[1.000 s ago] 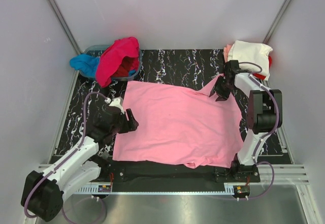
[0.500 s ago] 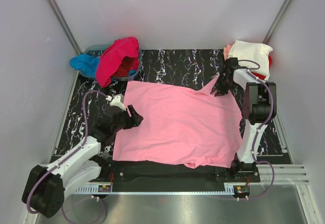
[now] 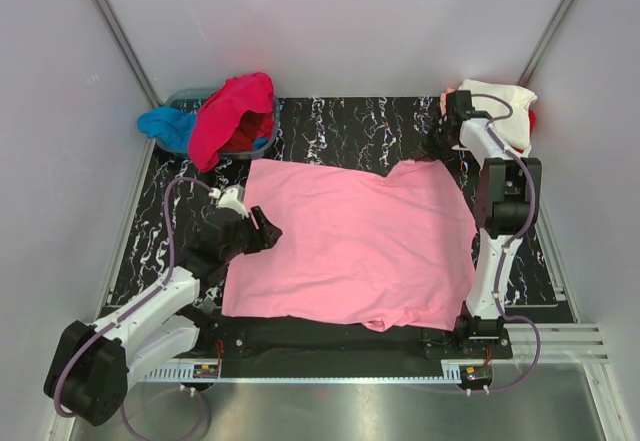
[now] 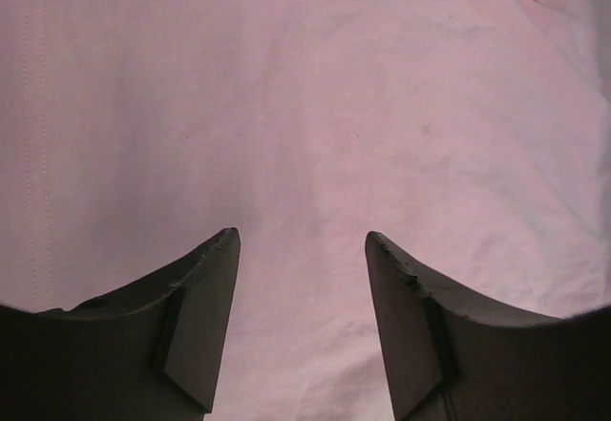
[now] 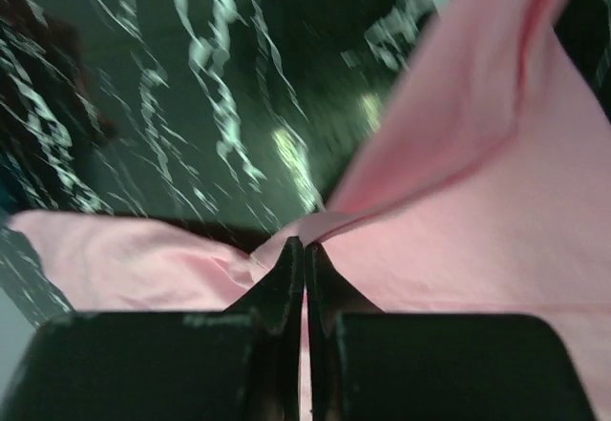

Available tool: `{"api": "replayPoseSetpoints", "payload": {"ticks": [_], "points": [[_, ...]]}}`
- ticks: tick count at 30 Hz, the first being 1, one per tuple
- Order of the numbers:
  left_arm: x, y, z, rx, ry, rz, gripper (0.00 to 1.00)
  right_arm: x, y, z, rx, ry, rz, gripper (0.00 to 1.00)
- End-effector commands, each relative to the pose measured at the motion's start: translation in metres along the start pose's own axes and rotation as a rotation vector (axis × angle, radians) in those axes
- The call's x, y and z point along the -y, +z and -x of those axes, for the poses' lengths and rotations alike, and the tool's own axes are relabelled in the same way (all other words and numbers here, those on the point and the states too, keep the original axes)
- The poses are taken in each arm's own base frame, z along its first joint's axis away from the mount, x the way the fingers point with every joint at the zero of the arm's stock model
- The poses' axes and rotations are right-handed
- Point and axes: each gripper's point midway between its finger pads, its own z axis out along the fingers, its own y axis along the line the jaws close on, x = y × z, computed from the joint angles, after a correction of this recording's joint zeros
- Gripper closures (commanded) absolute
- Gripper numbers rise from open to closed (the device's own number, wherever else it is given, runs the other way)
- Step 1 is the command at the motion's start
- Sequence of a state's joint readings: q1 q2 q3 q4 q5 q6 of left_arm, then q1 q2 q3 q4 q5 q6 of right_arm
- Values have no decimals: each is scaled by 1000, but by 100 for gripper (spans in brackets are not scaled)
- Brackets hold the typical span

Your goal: Fold and stack the t-shirts

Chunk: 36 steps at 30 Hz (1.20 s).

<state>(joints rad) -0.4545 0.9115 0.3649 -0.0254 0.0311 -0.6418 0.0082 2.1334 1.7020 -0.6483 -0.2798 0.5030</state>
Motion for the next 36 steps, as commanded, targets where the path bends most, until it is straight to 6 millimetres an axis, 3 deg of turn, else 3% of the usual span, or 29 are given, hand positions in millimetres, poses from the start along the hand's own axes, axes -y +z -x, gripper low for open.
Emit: {"api": "replayPoseSetpoints", "payload": {"ticks": [1,2,3,4,5,6,7,8,9,10,16,24,29,34,35,36], "points": [[13,0,17,75,-5,-55,41,-24,12,25,-1,0,54,100],[12,0,16,72,-6,-53,41,-30,18,26,-8,-9,54,100],[12,1,16,69,-6,-51,42,-47,13,45,34,-31,80,100],[13,1,16,72,-6,-52,45,-39,34,37,-13,-20,49,100],[12,3,16,68,-7,-48,45,-44,40,38,-18,-28,48,100],[12,3,16,69,-7,-49,46,-62,34,58,35,-49,76,100],[12,3,16,70,-9,-48,46,-52,57,49,-12,-38,42,100],[10,4,15,66,-10,-43,46,-54,63,53,-6,-39,41,100],[11,4,16,68,-11,-45,46,-73,57,68,40,-61,86,100],[10,5,16,66,-13,-40,46,-63,80,61,5,-39,71,100],[7,7,17,74,-25,-32,46,-88,110,73,65,-17,188,100],[6,7,18,77,-32,-31,46,-112,113,120,264,4,266,100],[5,8,18,74,-37,-27,47,-113,120,133,334,-8,273,98],[4,11,17,67,-37,-19,47,-119,114,145,390,-45,291,77],[4,11,18,67,-39,-19,47,-122,110,147,399,-56,302,66],[4,11,18,68,-39,-20,47,-125,106,150,410,-64,307,61]]}}
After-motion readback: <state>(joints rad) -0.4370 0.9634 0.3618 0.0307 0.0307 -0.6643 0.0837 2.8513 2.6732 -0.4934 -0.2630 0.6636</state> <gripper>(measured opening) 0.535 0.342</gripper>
